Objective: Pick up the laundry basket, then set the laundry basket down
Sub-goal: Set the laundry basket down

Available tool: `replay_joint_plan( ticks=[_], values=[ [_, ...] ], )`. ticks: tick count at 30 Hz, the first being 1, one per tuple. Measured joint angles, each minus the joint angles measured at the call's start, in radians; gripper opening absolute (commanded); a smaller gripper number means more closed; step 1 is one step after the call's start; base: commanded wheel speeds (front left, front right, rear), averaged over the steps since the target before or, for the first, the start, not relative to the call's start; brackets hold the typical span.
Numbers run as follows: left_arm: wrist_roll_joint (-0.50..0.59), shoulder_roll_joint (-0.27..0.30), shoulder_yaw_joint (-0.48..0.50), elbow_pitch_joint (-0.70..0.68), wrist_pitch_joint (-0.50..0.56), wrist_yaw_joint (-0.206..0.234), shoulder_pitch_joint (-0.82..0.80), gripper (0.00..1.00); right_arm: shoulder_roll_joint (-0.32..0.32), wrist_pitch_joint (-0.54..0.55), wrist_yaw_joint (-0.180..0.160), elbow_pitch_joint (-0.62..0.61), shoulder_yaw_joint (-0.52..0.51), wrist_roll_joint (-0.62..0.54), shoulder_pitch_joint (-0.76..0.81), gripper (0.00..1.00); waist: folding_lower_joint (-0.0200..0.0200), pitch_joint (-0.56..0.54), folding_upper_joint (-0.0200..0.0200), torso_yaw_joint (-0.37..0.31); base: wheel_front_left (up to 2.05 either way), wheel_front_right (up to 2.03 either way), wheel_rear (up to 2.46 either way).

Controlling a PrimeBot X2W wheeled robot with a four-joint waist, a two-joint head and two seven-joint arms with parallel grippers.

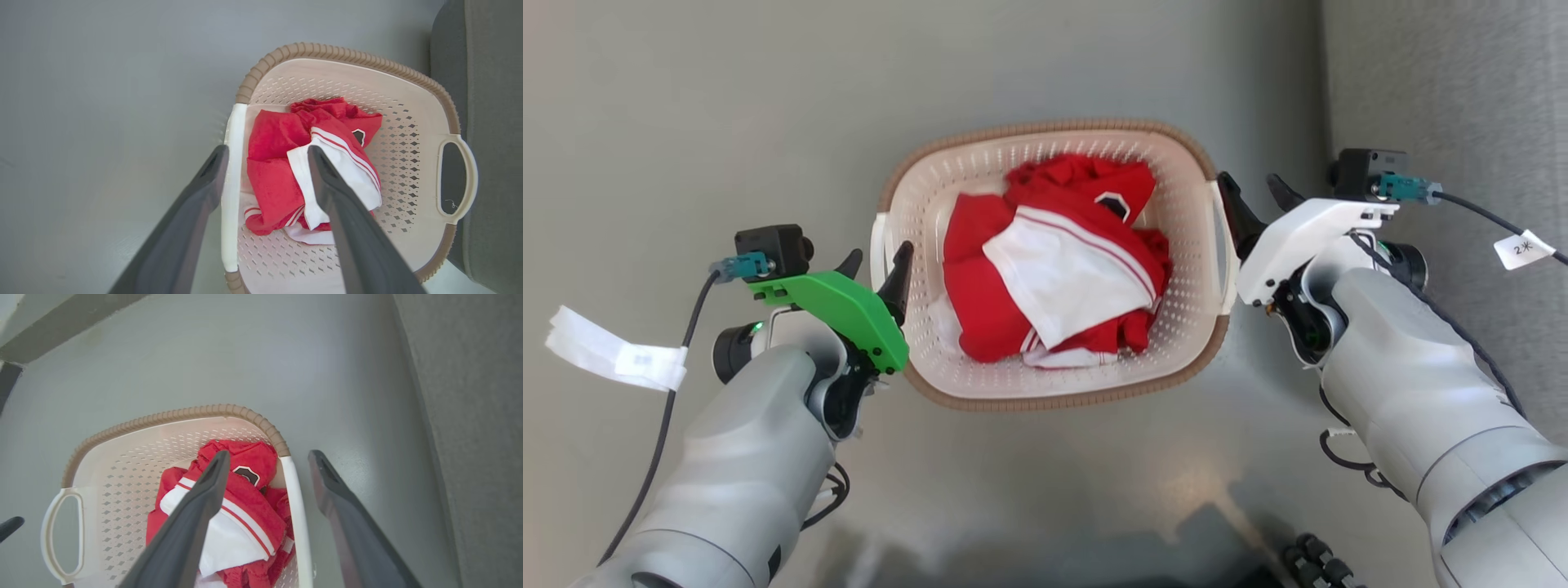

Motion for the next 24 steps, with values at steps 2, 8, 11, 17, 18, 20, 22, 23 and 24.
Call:
replay_joint_plan(
  ticks=[2, 8, 11, 17, 18, 20, 22, 23, 24],
  values=[
    [0.0, 0.0, -0.003, -0.01, -0.006, 0.0, 0.004, 1.0, -0.001, 0.0, 0.0, -0.018, -0.007, -0.003, 0.001, 1.0, 0.0, -0.026, 0.0, -0.002, 0.0, 0.0, 0.0],
    [0.002, 0.006, -0.014, -0.049, -0.026, 0.0, 0.023, 1.0, -0.015, 0.0, 0.002, -0.073, -0.039, -0.02, 0.035, 1.0, 0.0, -0.109, 0.0, -0.006, 0.0, 0.0, 0.0],
    [0.002, 0.016, -0.012, -0.067, -0.035, 0.0, 0.036, 1.0, -0.019, 0.0, 0.007, -0.111, -0.057, -0.03, 0.051, 1.0, 0.0, -0.151, 0.0, -0.007, 0.0, 0.0, 0.0],
    [0.009, 0.034, 0.001, -0.11, -0.044, 0.0, 0.058, 1.0, -0.045, 0.0, 0.009, -0.196, -0.095, -0.078, 0.072, 1.0, -0.0001, -0.237, 0.0, -0.008, 0.0, 0.0, 0.0],
    [0.009, 0.036, 0.008, -0.122, -0.044, 0.0, 0.062, 1.0, -0.05, 0.0, 0.01, -0.211, -0.102, -0.086, 0.079, 1.0, -0.0001, -0.251, 0.0, -0.007, 0.0, 0.0, 0.0],
    [0.012, 0.04, 0.03, -0.147, -0.044, 0.0, 0.073, 1.0, -0.058, -0.001, 0.01, -0.239, -0.119, -0.1, 0.096, 1.0, -0.0001, -0.28, 0.0, -0.006, 0.0, 0.0, 0.0],
    [0.021, 0.054, 0.08, -0.181, -0.044, 0.0, 0.077, 1.0, -0.066, -0.001, 0.01, -0.266, -0.13, -0.116, 0.115, 1.0, -0.0001, -0.309, 0.0, -0.004, 0.0, 0.0, 0.0],
    [0.031, 0.064, 0.105, -0.196, -0.044, 0.0, 0.077, 1.0, -0.067, -0.001, 0.01, -0.281, -0.133, -0.131, 0.127, 1.0, -0.0001, -0.323, 0.0, -0.003, 0.0, 0.0, 0.0],
    [0.043, 0.075, 0.126, -0.209, -0.044, 0.0, 0.079, 1.0, -0.068, -0.001, 0.01, -0.296, -0.137, -0.143, 0.138, 1.0, -0.0001, -0.338, 0.0, -0.002, 0.0, 0.0, 0.0]
  ],
)
